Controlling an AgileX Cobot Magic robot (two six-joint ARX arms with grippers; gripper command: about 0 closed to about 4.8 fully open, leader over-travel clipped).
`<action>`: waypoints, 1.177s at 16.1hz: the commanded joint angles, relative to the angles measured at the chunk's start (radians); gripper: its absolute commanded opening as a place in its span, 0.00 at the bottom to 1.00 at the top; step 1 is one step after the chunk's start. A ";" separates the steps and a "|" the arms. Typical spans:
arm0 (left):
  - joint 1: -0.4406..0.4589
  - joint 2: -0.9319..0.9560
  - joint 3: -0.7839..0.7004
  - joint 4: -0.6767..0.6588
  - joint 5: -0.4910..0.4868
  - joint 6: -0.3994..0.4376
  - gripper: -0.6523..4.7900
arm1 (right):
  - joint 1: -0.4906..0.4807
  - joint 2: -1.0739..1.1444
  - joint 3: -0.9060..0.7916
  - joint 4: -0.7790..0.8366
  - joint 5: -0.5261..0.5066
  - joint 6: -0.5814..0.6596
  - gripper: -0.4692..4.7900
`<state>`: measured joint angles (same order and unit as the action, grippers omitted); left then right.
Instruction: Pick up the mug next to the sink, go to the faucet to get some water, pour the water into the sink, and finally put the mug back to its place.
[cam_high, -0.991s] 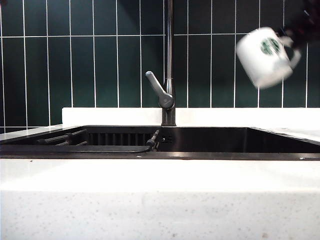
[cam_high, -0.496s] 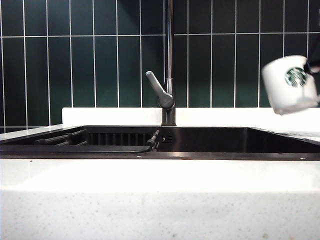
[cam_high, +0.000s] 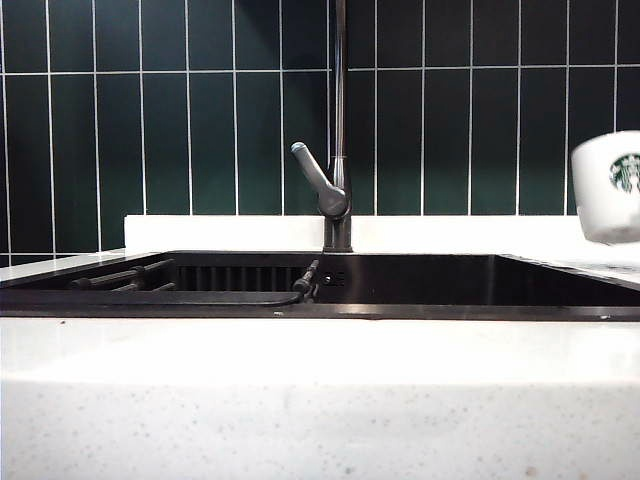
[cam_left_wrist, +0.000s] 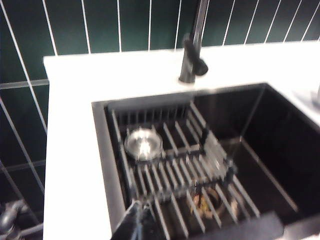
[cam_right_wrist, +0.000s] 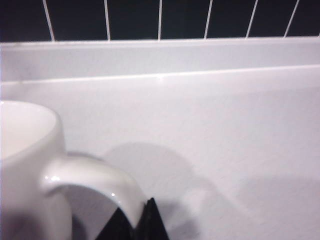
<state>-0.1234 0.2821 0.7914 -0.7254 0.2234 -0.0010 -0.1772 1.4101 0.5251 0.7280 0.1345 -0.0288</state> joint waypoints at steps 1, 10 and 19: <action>0.001 -0.003 0.000 -0.029 0.001 0.016 0.11 | 0.000 0.036 0.010 0.093 -0.095 0.029 0.09; 0.001 -0.003 0.000 -0.042 0.006 0.020 0.11 | -0.003 0.108 0.041 0.128 -0.111 0.028 0.09; 0.001 -0.003 0.000 -0.060 0.005 0.031 0.11 | -0.003 0.067 0.038 0.019 -0.107 0.028 0.27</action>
<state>-0.1234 0.2783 0.7910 -0.7898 0.2241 0.0154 -0.1810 1.4879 0.5610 0.7635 0.0246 -0.0059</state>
